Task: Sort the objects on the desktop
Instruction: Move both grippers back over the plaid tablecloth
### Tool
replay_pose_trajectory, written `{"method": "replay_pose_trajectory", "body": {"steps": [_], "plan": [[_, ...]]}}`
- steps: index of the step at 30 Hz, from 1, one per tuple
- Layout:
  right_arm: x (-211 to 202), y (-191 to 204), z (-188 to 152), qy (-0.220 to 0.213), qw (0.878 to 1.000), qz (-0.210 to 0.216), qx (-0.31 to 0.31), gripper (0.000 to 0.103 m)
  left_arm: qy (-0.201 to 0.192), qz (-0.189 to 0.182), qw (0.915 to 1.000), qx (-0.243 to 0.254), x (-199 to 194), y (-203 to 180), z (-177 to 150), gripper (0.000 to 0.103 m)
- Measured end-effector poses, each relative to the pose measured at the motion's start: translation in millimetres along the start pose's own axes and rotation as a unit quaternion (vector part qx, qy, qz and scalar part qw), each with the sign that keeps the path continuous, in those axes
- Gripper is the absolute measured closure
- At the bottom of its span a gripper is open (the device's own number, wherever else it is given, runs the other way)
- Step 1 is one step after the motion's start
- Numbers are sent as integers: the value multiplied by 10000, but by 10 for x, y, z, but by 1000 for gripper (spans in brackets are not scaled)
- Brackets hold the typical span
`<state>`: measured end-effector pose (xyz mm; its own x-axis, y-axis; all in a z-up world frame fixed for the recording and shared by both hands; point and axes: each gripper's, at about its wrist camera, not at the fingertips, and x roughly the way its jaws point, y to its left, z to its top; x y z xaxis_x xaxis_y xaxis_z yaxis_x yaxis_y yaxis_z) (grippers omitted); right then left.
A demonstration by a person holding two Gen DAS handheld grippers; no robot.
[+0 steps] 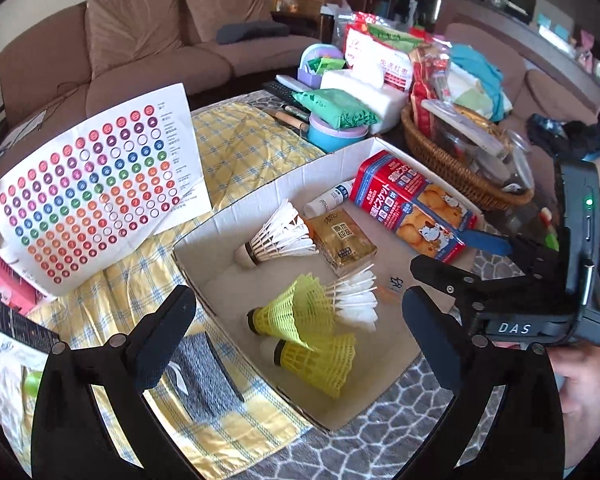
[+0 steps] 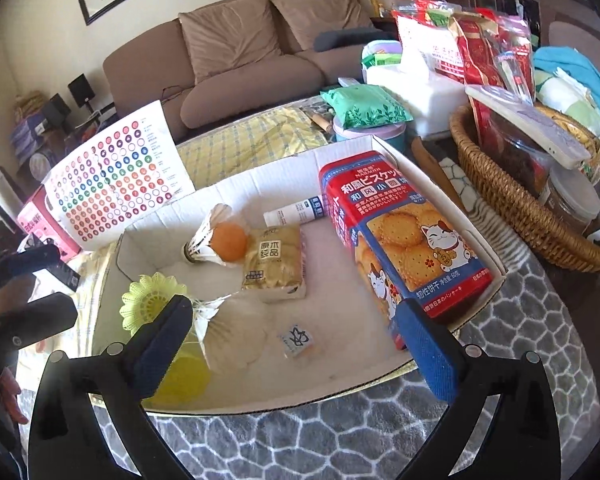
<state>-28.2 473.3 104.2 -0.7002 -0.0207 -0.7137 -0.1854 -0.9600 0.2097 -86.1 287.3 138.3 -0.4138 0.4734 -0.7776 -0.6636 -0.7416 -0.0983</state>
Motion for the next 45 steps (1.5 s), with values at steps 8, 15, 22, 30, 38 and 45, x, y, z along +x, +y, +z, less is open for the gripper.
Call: {"method": "replay_pose_trajectory", "body": {"steps": [8,15,22,30,38,45], "plan": [[-279,362,-156,-205,9997,146,-25,0,-108,92,9995,-278,-539,99,-386,0],[-556,801,-305,-105,9990,327,-271,0,-213,155,9984,-505,-992,314,-735,0],[-712,1375,-466,-44,9961,644,-604,0,-292,363,9964,-705,-1422,740,-1115,0],[-649,2100,-700,183,9876,1049,-1153,0,-359,787,9850,-1496,-1872,1867,-1867,0],[-303,2762,-883,441,9787,1338,-1490,0,-260,1103,9737,-1977,-1897,2580,-2370,0],[-23,3135,-983,467,9735,1475,-1682,0,-191,941,9721,-2139,-1647,2733,-2414,0]]}}
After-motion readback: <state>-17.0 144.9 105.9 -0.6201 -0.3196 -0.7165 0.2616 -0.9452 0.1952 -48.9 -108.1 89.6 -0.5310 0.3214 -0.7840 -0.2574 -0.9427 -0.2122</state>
